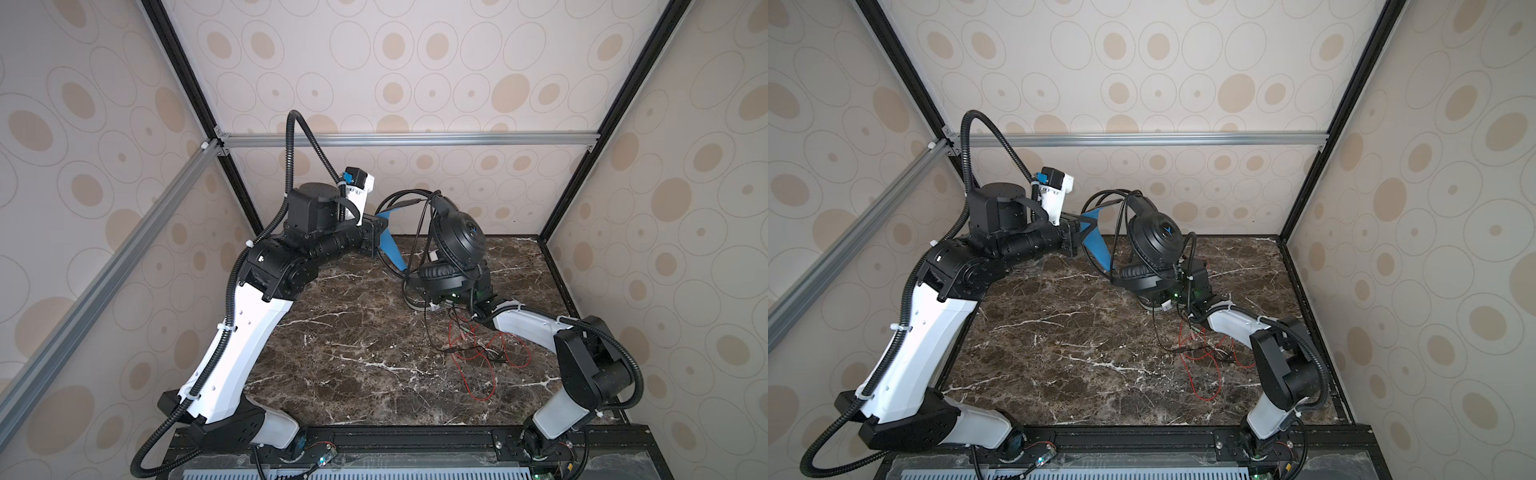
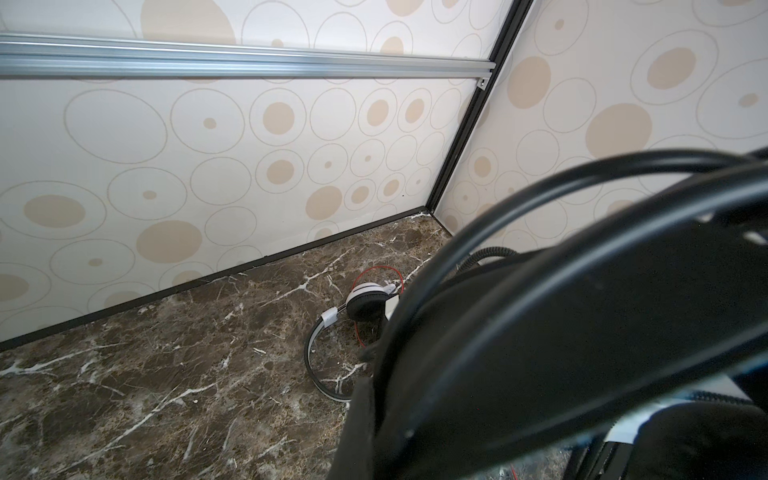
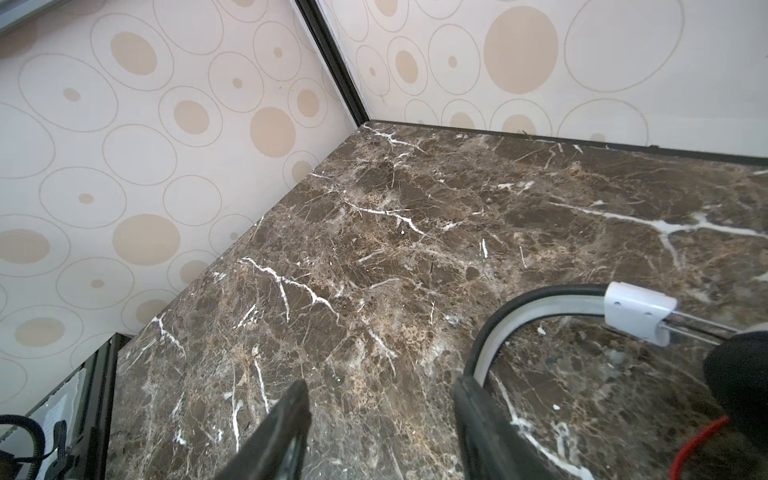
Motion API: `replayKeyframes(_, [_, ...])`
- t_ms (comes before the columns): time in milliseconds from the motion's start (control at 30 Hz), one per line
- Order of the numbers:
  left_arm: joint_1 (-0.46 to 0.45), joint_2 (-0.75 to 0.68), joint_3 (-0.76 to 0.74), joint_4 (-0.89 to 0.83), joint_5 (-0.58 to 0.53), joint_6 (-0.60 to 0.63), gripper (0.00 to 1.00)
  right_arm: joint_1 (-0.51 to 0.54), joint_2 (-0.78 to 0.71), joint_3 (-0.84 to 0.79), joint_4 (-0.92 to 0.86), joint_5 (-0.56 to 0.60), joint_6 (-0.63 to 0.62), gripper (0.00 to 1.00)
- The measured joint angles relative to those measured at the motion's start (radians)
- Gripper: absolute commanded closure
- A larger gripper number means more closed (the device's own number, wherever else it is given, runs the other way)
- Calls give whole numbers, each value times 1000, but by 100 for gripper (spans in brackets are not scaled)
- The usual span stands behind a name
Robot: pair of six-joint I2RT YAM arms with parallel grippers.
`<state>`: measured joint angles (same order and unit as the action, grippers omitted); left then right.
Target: Wrap the headphones
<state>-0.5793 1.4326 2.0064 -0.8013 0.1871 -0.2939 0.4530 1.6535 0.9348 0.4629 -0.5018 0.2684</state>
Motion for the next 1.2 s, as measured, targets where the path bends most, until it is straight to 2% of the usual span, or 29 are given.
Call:
replayKeyframes(300, [6, -2, -18, 23, -42, -42, 100, 7, 41, -40, 29, 5, 51, 89])
replayKeyframes(400, [11, -2, -37, 35, -66, -68, 100, 18, 20, -66, 8, 14, 45, 98])
replayKeyframes(900, [134, 48, -48, 87, -193, -265, 100, 245, -162, -100, -317, 254, -90, 100])
replayKeyframes(1200, [188, 52, -112, 91, -225, -294, 100, 385, -205, -84, -460, 395, -161, 100])
